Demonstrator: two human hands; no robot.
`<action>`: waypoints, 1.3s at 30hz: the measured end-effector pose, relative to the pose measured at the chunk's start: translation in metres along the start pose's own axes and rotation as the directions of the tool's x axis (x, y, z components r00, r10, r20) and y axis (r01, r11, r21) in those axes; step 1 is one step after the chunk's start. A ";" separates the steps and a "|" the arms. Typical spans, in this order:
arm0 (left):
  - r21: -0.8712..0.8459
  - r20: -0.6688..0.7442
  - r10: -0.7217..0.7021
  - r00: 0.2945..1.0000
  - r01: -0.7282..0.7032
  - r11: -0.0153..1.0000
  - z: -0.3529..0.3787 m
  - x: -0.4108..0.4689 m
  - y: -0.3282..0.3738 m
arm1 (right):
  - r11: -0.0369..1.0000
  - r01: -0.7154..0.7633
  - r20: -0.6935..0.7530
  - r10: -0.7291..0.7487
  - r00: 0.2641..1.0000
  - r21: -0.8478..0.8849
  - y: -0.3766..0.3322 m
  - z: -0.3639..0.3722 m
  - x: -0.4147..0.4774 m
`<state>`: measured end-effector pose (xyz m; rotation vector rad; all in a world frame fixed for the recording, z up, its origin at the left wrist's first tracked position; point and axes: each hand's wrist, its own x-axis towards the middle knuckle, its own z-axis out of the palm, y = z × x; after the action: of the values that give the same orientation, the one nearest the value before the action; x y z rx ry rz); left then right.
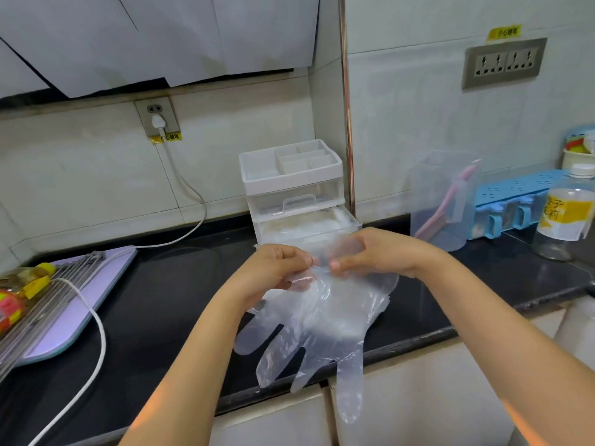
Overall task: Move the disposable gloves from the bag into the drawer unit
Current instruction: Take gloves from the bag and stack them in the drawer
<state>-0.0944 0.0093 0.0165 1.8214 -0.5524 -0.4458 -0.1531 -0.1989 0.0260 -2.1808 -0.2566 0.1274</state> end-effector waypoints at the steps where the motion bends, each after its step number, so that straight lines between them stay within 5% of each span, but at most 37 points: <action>1: 0.018 -0.003 -0.002 1.000 0.002 1.000 -0.001 0.002 -0.001 | 0.999 0.002 -0.080 0.001 0.997 0.045 0.004 0.001 0.003; 7: 0.131 -0.026 -0.044 0.999 0.047 0.990 -0.026 0.008 0.002 | 0.993 0.065 -0.331 -0.030 0.943 0.094 0.002 -0.007 0.019; 13: 0.117 -0.273 0.026 0.962 0.007 0.993 -0.059 0.025 0.031 | 0.991 0.134 -0.560 -0.107 0.821 0.007 -0.005 -0.031 0.060; 15: 0.117 -0.415 0.100 0.904 -0.056 0.992 -0.062 0.033 0.043 | 0.987 0.158 -0.601 -0.130 0.789 -0.006 -0.006 -0.035 0.078; 17: 0.210 -0.583 0.250 0.773 -0.154 0.966 -0.058 0.040 0.051 | 0.987 0.161 -0.624 -0.132 0.770 -0.010 -0.007 -0.041 0.097; 20: 0.384 -0.626 0.470 0.623 -0.278 0.880 -0.039 0.043 0.056 | 0.987 0.159 -0.642 -0.115 0.758 0.011 -0.003 -0.049 0.121; 24: 0.559 -0.438 0.523 0.731 -0.234 0.795 -0.005 0.063 0.041 | 0.996 0.087 -0.690 -0.056 0.721 0.011 0.010 -0.049 0.139; 31: 0.705 -0.357 0.190 0.915 0.130 0.697 0.011 0.114 0.025 | 0.995 -0.031 -0.703 -0.047 0.709 -0.097 0.035 -0.037 0.149; 39: 0.747 -0.337 -0.064 0.940 0.307 0.590 0.001 0.144 0.019 | 0.821 -0.345 -0.626 -0.020 0.780 -0.456 0.036 -0.038 0.156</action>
<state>0.0194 -0.0793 0.0300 2.7854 -0.3729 -0.0439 0.0105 -0.2134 0.0188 -2.6778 0.3280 -0.6329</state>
